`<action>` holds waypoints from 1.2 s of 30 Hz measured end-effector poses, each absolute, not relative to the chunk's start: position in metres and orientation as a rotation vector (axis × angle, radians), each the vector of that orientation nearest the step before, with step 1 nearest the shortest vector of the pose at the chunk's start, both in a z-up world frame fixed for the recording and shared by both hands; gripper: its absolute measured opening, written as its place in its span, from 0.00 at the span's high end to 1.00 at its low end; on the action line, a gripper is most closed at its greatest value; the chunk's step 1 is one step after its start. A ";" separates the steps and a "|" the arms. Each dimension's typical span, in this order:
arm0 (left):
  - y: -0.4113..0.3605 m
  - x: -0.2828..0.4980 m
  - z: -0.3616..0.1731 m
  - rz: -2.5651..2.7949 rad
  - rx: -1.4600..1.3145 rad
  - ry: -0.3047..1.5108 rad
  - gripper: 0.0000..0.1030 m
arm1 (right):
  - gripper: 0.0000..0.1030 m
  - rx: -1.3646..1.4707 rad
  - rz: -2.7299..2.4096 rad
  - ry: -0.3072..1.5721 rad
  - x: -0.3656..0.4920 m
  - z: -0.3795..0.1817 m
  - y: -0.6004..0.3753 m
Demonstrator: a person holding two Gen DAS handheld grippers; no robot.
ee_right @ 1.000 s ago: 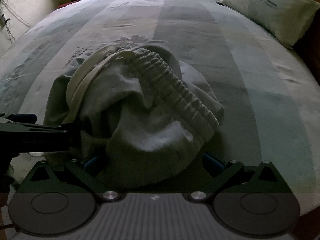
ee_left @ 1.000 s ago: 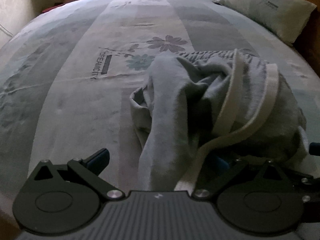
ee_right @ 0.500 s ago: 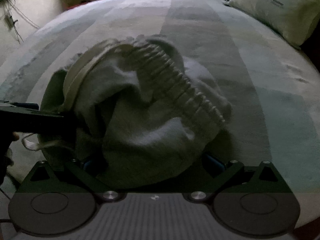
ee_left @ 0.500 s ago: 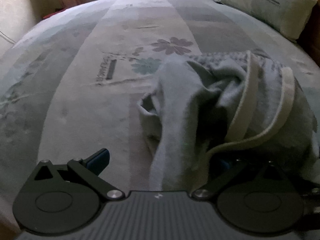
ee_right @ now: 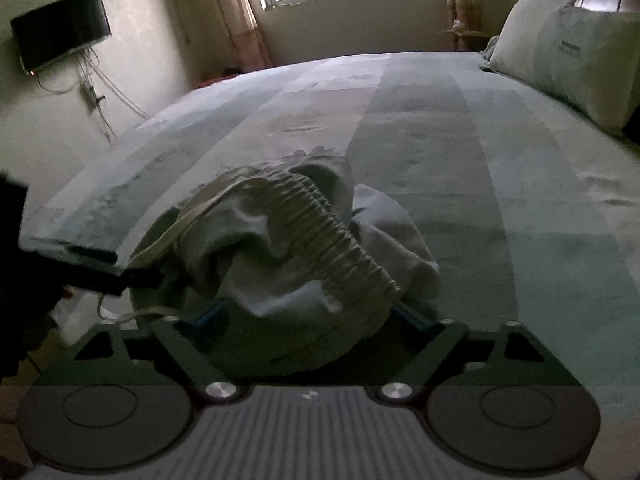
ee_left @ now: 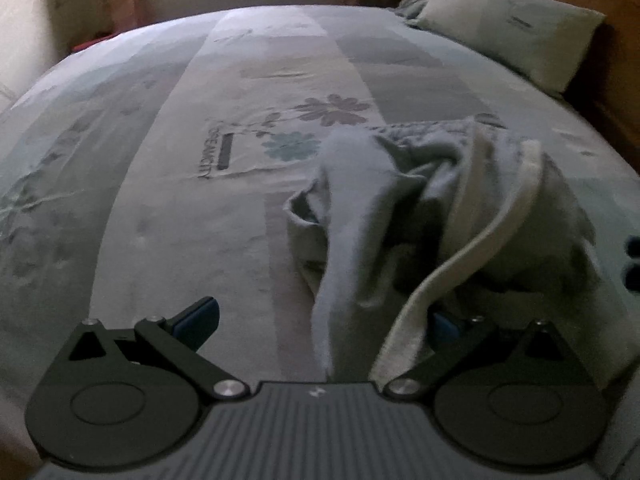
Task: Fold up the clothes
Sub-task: 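Move both grippers toward the crumpled grey sweatpants on the bed, then grasp the sweatpants waistband with the right gripper while the left gripper approaches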
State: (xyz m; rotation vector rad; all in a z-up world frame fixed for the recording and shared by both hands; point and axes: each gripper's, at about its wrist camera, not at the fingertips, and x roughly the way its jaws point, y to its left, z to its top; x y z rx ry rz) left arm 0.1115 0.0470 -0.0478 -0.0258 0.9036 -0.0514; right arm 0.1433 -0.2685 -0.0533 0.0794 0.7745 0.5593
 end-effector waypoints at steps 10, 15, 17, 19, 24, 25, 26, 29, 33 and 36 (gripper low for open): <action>0.020 0.105 -0.030 -0.189 0.076 0.860 0.01 | 0.38 0.038 0.652 0.754 0.193 -0.057 -0.269; 0.005 0.115 -0.030 -0.243 0.132 0.863 0.01 | 0.38 0.039 0.724 0.768 0.216 -0.062 -0.263; 0.001 0.120 -0.030 -0.258 0.139 0.865 0.01 | 0.38 0.042 0.752 0.780 0.221 -0.064 -0.261; -0.001 0.124 -0.029 -0.280 0.143 0.866 0.01 | 0.38 0.045 0.783 0.792 0.226 -0.067 -0.258; -0.004 0.135 -0.029 -0.314 0.163 0.877 0.01 | 0.38 0.020 0.825 0.807 0.235 -0.073 -0.251; -0.003 0.137 -0.029 -0.323 0.163 0.880 0.01 | 0.38 0.024 0.841 0.817 0.237 -0.074 -0.251; -0.002 0.141 -0.030 -0.339 0.163 0.885 0.01 | 0.38 0.024 0.856 0.823 0.239 -0.076 -0.251; -0.001 0.157 -0.034 -0.405 0.175 0.902 0.01 | 0.38 0.016 0.901 0.844 0.246 -0.078 -0.252; -0.008 0.180 -0.047 -0.508 0.254 0.931 0.01 | 0.38 -0.028 0.969 0.883 0.258 -0.081 -0.251; -0.006 0.188 -0.055 -0.581 0.271 0.929 0.01 | 0.39 -0.076 1.005 0.927 0.265 -0.082 -0.248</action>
